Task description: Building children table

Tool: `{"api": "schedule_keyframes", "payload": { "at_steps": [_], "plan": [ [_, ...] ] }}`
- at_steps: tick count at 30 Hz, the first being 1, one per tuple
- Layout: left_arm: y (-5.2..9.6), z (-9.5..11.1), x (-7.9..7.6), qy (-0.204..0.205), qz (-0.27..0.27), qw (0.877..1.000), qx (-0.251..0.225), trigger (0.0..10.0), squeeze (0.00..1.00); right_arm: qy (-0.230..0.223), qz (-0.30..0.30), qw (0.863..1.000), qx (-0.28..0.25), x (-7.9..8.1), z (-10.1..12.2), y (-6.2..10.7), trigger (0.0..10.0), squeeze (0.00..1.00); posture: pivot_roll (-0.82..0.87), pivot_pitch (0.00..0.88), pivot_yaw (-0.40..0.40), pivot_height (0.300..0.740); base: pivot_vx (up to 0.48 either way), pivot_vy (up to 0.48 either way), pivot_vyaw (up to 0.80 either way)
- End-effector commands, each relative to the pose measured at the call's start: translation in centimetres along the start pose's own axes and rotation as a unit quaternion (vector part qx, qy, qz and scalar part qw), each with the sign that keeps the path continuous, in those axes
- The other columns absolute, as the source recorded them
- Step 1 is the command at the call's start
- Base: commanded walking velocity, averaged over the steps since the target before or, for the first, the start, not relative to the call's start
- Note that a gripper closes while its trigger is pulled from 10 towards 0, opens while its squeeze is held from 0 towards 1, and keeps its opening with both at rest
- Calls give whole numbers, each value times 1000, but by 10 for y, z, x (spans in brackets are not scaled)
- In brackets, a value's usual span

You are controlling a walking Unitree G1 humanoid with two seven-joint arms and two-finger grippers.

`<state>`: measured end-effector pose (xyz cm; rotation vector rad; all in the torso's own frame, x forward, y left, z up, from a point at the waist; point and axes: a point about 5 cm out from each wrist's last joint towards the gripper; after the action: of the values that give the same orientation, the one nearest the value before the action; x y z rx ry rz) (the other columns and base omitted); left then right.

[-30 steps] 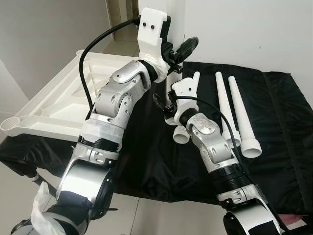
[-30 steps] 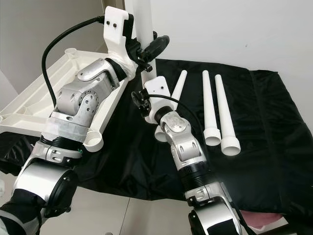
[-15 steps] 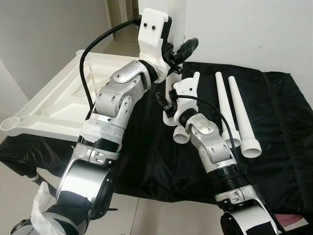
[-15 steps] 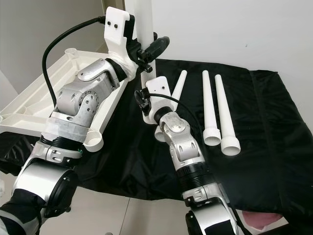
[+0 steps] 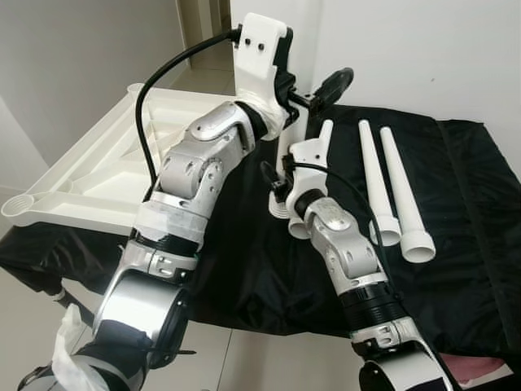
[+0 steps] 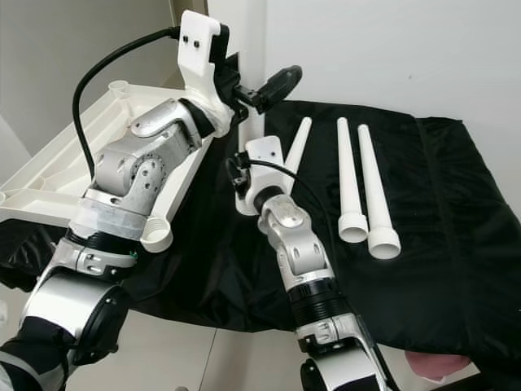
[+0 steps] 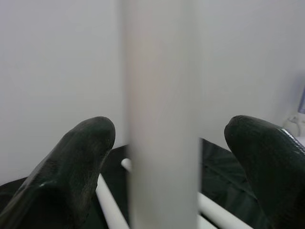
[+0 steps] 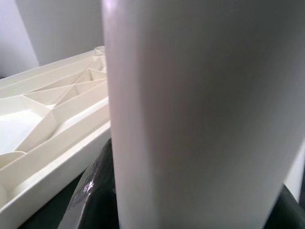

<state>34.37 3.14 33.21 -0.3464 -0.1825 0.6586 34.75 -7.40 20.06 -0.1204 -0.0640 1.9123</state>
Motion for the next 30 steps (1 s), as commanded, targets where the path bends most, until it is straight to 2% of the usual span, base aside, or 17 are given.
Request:
{"api": "schedule_keyframes", "payload": {
  "at_steps": [1, 3, 5, 7, 8, 9, 11, 14, 16, 19, 20, 21, 23, 24, 27, 28, 30],
  "plan": [
    [4, 5, -3, -3, -57, 998, -9, 10000, 0, -18, -9, 1000, -7, -1, 3, 1, 10000, 0, -38, 0, 61, 740, 0, 0, 0],
    [11, 10, 7, 0, -38, 999, -18, 10000, 0, -29, -32, 999, -9, -9, 3, 2, 10000, 0, -39, 0, 62, 740, 0, 0, 0],
    [12, 11, 9, 0, -34, 999, -20, 10000, 0, -31, -37, 999, -10, -11, 3, 2, 10000, 0, -39, 0, 62, 740, 0, 0, 0],
    [16, 13, 19, -4, -4, 1000, -23, 10000, 0, -40, -53, 998, -17, -16, 5, 3, 10000, 0, -35, 0, 64, 740, 0, 0, 0],
    [21, 14, 28, -15, 27, 999, -26, 10000, 0, -45, -65, 996, -26, -21, 8, 4, 10000, 0, -31, 0, 64, 740, 0, 0, 0],
    [21, 14, 28, -15, 27, 999, -26, 10000, 0, -45, -65, 996, -26, -21, 8, 4, 10000, 0, -31, 0, 64, 740, 0, 0, 0],
    [30, 14, 43, -33, 77, 996, -25, 10000, 0, -50, -84, 994, -45, -28, 12, 6, 10000, 0, -30, 0, 63, 740, 0, 0, 0],
    [36, 13, 50, -43, 102, 994, -21, 10000, 0, -50, -92, 993, -56, -32, 14, 7, 10000, 0, -28, 0, 62, 740, 0, 0, 0],
    [54, 3, 70, -48, 177, 983, -1, 10000, 0, -51, -112, 989, -79, -40, 18, 13, 10000, 0, -28, 0, 63, 740, 0, 0, 0],
    [62, -2, 77, -43, 205, 978, 6, 10000, 0, -50, -119, 988, -87, -43, 19, 16, 10000, 0, -27, 1, 62, 740, 0, 0, 0],
    [76, -8, 88, -39, 250, 967, 15, 10000, 0, -45, -132, 986, -95, -49, 20, 20, 10000, 0, -28, 10, 63, 740, 0, 0, 0],
    [76, -8, 88, -39, 250, 967, 15, 10000, 0, -45, -132, 986, -95, -49, 20, 20, 10000, 0, -28, 10, 63, 740, 0, 0, 0],
    [90, -14, 97, -41, 287, 957, 23, 10000, 0, -43, -143, 984, -98, -53, 19, 24, 10000, 0, -28, 16, 63, 740, 0, 0, 0],
    [90, -14, 97, -41, 287, 957, 23, 10000, 0, -43, -143, 984, -98, -53, 19, 24, 10000, 0, -28, 16, 63, 740, 0, 0, 0],
    [105, -22, 103, -36, 311, 949, 35, 10000, 0, -36, -147, 983, -105, -56, 18, 29, 10000, 0, -31, 22, 67, 740, 0, 0, 0],
    [105, -22, 103, -36, 311, 949, 35, 10000, 0, -36, -147, 983, -105, -56, 18, 29, 10000, 0, -31, 22, 67, 740, 0, 0, 0],
    [122, -35, 105, -39, 332, 941, 55, 10000, 0, -27, -141, 983, -113, -56, 17, 34, 10000, 0, -30, 33, 69, 740, 0, 0, 0]
  ]
}}
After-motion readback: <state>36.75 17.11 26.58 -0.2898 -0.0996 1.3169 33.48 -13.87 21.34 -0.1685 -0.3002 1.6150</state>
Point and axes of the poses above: a point about 5 cm out from each wrist's last joint towards the gripper, its own y axis pointing back from the gripper into the wrist, its own z axis along the axis of the wrist's last joint, x = y × z, and after that the axes turned 1 degree about y, right-handed
